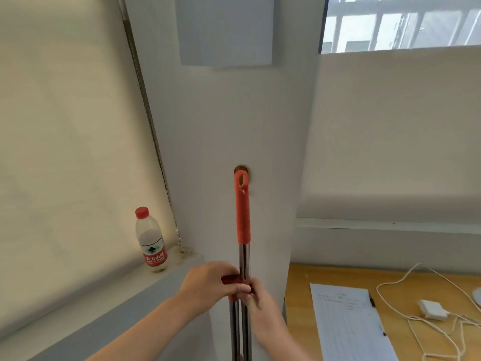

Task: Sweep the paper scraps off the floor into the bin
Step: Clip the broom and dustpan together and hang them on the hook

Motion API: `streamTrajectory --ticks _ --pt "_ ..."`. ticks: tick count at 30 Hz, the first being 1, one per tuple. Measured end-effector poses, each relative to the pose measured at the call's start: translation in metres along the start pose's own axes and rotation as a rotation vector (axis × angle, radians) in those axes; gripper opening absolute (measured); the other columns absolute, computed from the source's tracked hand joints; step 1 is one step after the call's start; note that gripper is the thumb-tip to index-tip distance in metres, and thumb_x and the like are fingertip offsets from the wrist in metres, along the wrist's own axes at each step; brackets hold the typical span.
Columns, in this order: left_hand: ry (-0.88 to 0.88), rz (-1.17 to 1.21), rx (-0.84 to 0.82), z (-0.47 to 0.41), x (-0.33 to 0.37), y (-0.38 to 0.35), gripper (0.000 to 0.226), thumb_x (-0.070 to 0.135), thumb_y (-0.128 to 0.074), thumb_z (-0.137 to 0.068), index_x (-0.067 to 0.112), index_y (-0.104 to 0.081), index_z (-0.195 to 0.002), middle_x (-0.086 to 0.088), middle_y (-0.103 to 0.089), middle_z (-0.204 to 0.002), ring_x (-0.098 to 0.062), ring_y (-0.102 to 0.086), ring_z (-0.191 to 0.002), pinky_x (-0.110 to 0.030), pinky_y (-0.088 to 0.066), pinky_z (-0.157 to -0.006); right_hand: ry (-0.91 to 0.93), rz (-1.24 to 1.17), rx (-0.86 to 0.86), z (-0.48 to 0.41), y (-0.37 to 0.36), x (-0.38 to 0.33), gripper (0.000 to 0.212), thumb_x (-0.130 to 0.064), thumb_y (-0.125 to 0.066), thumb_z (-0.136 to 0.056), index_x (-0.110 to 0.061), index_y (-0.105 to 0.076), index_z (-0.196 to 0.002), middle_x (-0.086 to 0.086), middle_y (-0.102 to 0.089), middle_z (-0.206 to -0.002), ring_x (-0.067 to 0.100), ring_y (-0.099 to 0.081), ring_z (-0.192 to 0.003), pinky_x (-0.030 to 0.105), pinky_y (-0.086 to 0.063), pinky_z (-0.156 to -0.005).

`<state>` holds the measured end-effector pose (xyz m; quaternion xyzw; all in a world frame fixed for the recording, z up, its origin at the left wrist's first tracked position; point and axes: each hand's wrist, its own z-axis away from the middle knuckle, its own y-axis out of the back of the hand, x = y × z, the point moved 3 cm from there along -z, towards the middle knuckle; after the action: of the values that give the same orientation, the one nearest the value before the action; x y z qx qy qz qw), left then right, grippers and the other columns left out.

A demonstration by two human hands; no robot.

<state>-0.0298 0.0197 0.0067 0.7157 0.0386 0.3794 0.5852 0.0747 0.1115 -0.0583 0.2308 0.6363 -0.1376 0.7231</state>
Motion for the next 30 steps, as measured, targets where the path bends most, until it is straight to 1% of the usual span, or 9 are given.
streamTrajectory --ticks 6,8,10,12,15,19,22,26,30 --pt "-0.018 -0.298 -0.135 -0.052 -0.012 -0.026 0.039 0.066 -0.05 -0.078 0.034 -0.064 -0.094 0.015 -0.055 -0.096 -0.008 -0.048 -0.092 -0.03 -0.039 -0.083 -0.102 -0.023 0.092 -0.04 -0.003 0.026 0.017 -0.012 -0.049 -0.098 -0.026 -0.059 -0.098 -0.008 -0.069 -0.087 0.003 -0.066 -0.084 0.014 -0.051 -0.071" --pt "0.085 -0.133 -0.084 -0.057 -0.018 -0.031 0.04 0.07 -0.051 -0.075 0.036 -0.057 -0.095 0.016 -0.051 -0.102 -0.006 -0.052 -0.094 -0.028 -0.042 -0.08 -0.13 -0.039 0.107 -0.048 -0.011 0.033 0.016 -0.015 -0.049 -0.098 -0.026 -0.061 -0.096 -0.005 -0.069 -0.09 0.007 -0.065 -0.085 0.021 -0.051 -0.076" --pt "0.146 0.238 0.046 -0.066 -0.016 -0.027 0.038 0.068 -0.052 -0.08 0.034 -0.056 -0.096 0.013 -0.063 -0.098 -0.003 -0.06 -0.092 -0.03 -0.049 -0.084 -0.166 -0.017 0.1 -0.058 -0.02 0.038 0.017 -0.012 -0.05 -0.097 -0.023 -0.062 -0.093 -0.003 -0.071 -0.089 0.01 -0.066 -0.086 0.023 -0.052 -0.08" --pt "0.147 0.537 0.17 -0.083 -0.008 -0.014 0.034 0.059 -0.049 -0.09 0.03 -0.06 -0.102 0.01 -0.072 -0.093 -0.002 -0.066 -0.093 -0.03 -0.05 -0.091 -0.176 0.04 0.109 -0.068 -0.025 0.039 0.011 -0.014 -0.053 -0.096 -0.019 -0.061 -0.09 -0.003 -0.07 -0.085 0.008 -0.064 -0.083 0.02 -0.048 -0.074" --pt "0.144 0.744 0.186 -0.103 -0.001 0.0 0.039 0.049 -0.041 -0.097 0.017 -0.061 -0.102 0.001 -0.075 -0.085 -0.01 -0.07 -0.084 -0.033 -0.053 -0.089 -0.179 0.064 0.133 -0.079 -0.029 0.036 0.012 -0.019 -0.054 -0.096 -0.022 -0.06 -0.087 -0.005 -0.067 -0.083 0.006 -0.062 -0.081 0.018 -0.044 -0.069" --pt "0.149 0.769 0.143 -0.113 -0.012 -0.011 0.041 0.042 -0.034 -0.102 0.011 -0.059 -0.092 -0.003 -0.071 -0.074 -0.02 -0.068 -0.078 -0.04 -0.052 -0.087 -0.194 0.085 0.144 -0.085 -0.031 0.039 0.011 -0.022 -0.055 -0.096 -0.026 -0.059 -0.087 -0.008 -0.068 -0.085 0.003 -0.062 -0.083 0.017 -0.045 -0.069" --pt "0.166 0.781 0.085 -0.114 -0.018 -0.019 0.04 0.041 -0.032 -0.103 0.013 -0.058 -0.091 -0.005 -0.071 -0.078 -0.02 -0.068 -0.081 -0.035 -0.049 -0.085 -0.226 0.112 0.152 -0.084 -0.031 0.049 0.013 -0.022 -0.055 -0.096 -0.029 -0.057 -0.085 -0.011 -0.066 -0.084 0.001 -0.061 -0.081 0.014 -0.044 -0.065" --pt "0.165 0.769 0.023 -0.118 -0.024 -0.029 0.041 0.042 -0.031 -0.103 0.014 -0.058 -0.092 -0.007 -0.073 -0.084 -0.023 -0.068 -0.089 -0.041 -0.049 -0.096 -0.255 0.149 0.157 -0.083 -0.03 0.058 0.014 -0.023 -0.055 -0.096 -0.029 -0.055 -0.084 -0.012 -0.065 -0.083 -0.001 -0.06 -0.079 0.012 -0.042 -0.063" --pt "0.159 0.775 -0.011 -0.127 -0.029 -0.033 0.044 0.043 -0.029 -0.103 0.013 -0.06 -0.094 -0.008 -0.074 -0.088 -0.022 -0.069 -0.091 -0.044 -0.046 -0.101 -0.279 0.159 0.147 -0.089 -0.025 0.06 0.013 -0.025 -0.057 -0.095 -0.031 -0.054 -0.083 -0.015 -0.063 -0.081 -0.002 -0.058 -0.078 0.014 -0.041 -0.071"
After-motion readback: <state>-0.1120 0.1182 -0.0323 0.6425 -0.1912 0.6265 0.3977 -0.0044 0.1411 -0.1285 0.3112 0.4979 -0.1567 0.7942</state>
